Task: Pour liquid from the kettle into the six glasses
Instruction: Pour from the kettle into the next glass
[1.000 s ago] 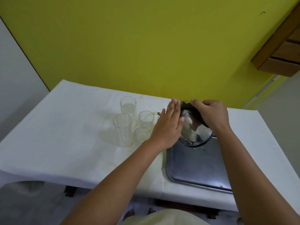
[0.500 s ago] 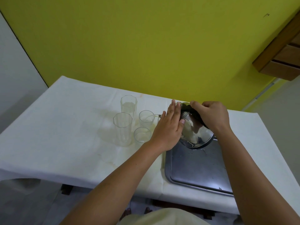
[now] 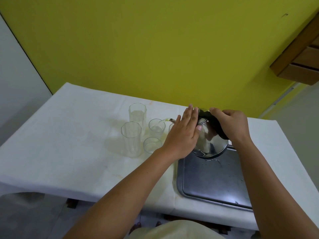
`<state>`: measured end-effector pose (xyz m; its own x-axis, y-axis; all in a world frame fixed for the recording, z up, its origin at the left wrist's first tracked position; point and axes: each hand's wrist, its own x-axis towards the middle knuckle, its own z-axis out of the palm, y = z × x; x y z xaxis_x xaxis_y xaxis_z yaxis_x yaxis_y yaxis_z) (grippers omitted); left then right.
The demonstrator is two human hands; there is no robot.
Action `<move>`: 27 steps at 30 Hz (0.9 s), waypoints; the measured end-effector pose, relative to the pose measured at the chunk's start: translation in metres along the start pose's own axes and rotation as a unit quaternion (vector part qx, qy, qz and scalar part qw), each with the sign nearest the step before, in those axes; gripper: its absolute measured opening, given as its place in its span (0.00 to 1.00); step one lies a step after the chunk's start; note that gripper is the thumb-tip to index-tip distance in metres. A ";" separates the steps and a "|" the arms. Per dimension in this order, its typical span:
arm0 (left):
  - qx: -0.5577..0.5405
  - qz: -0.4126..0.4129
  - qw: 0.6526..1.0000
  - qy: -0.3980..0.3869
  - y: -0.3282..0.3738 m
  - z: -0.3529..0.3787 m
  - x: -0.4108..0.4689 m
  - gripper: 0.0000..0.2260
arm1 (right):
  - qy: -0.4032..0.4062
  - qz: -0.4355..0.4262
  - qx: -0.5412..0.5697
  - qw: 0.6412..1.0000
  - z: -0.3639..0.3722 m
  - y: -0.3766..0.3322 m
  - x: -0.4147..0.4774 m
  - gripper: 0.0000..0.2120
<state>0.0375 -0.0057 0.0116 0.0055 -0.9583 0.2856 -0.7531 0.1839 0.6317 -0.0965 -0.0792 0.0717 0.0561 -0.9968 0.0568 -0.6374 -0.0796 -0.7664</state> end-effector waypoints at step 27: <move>0.064 0.061 0.996 -0.025 0.012 0.012 0.009 0.24 | -0.003 0.053 0.147 0.988 -0.007 0.036 -0.006 0.18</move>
<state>0.0208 -0.0144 0.0133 -0.1215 -0.9408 0.3163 -0.8238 0.2733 0.4967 -0.1251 -0.0759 0.0486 0.0065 -0.9993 -0.0360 -0.3902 0.0306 -0.9202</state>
